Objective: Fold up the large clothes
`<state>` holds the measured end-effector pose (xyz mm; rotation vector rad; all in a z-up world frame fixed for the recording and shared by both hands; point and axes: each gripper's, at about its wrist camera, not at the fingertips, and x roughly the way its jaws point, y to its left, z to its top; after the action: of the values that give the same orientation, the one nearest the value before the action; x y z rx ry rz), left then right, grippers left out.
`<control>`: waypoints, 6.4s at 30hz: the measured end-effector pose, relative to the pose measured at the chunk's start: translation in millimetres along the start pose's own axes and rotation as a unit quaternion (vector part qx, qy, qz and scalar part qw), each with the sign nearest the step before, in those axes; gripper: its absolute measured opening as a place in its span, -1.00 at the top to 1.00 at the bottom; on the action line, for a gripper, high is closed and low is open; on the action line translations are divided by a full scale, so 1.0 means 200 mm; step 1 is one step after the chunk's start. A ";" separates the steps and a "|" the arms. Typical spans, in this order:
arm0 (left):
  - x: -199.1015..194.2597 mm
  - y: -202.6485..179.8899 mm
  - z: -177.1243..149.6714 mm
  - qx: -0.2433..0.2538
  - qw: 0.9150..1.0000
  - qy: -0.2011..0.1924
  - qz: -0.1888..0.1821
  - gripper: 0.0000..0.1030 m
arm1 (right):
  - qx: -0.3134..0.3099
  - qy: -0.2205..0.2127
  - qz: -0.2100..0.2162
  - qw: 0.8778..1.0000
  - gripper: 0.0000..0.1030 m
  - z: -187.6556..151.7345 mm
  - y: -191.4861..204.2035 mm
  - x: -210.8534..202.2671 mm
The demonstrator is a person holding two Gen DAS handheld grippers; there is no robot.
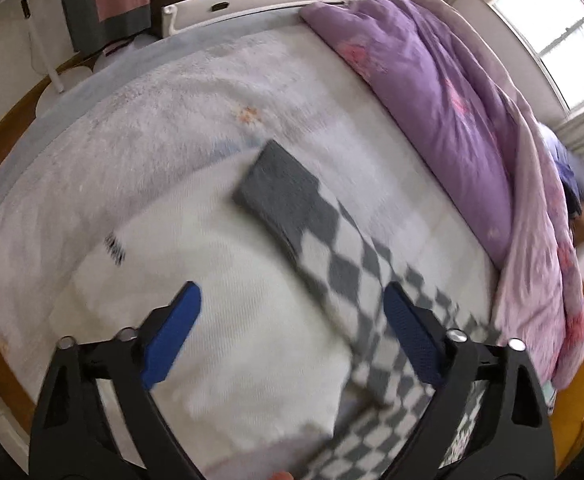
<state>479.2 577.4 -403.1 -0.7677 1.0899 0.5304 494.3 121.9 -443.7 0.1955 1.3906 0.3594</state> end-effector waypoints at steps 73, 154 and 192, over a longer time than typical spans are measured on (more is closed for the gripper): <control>0.79 -2.33 -2.37 0.393 0.900 0.122 -0.146 -0.47 | 0.233 -0.043 0.021 0.971 0.91 -0.39 -2.26 -0.30; 1.08 -2.42 -2.66 0.483 0.862 0.141 -0.058 -0.83 | 0.373 -0.335 0.040 0.864 0.77 -0.11 -3.22 -0.94; 0.94 -1.56 -1.94 0.214 0.966 0.121 -0.081 -0.79 | 0.166 -0.129 -0.029 0.977 -0.12 -0.13 -2.02 -0.35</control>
<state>549.4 81.7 -586.2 -0.5400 1.2990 0.0519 513.2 -280.7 -521.9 0.4606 1.1887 0.0468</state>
